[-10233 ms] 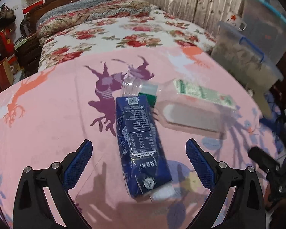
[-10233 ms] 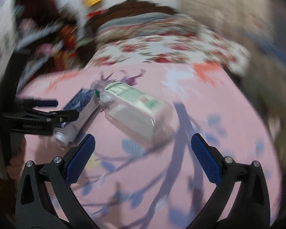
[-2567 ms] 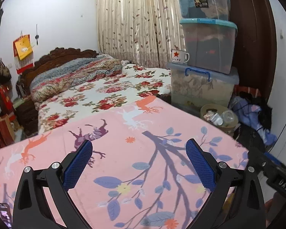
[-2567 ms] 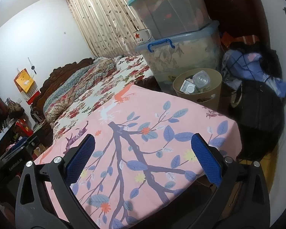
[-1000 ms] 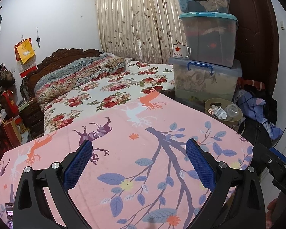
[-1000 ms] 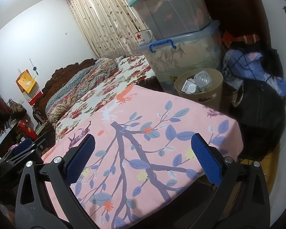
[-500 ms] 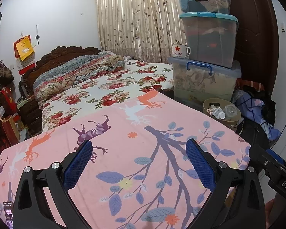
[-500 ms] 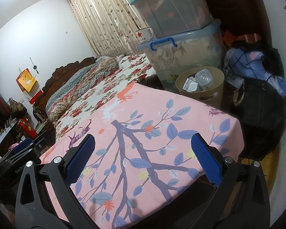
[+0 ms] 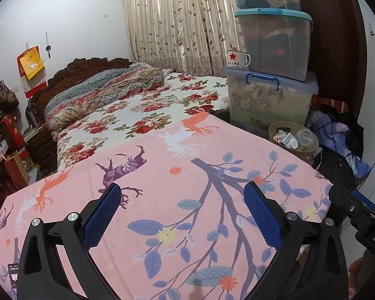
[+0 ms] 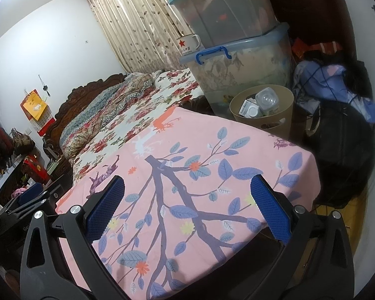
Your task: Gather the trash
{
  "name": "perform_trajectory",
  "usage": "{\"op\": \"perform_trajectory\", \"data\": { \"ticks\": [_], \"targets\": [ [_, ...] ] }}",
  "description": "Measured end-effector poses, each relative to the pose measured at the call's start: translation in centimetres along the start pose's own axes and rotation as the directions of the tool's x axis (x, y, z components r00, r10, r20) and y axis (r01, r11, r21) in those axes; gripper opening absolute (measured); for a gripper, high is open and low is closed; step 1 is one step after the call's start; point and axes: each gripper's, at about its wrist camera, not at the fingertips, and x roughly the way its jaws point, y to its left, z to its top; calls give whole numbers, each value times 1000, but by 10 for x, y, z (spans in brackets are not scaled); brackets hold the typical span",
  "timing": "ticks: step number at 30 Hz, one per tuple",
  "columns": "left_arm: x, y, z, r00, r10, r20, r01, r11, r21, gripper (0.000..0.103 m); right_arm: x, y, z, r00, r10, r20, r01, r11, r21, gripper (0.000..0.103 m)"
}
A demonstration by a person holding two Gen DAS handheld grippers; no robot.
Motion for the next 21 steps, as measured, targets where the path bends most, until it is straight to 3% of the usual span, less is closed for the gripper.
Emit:
{"op": "perform_trajectory", "data": {
  "ticks": [21],
  "targets": [
    [8, -1, -4, 999, -25, -43, 24, 1000, -9, 95, 2, -3, -7, 1000, -3, 0, 3, 1000, 3, 100]
  ]
}}
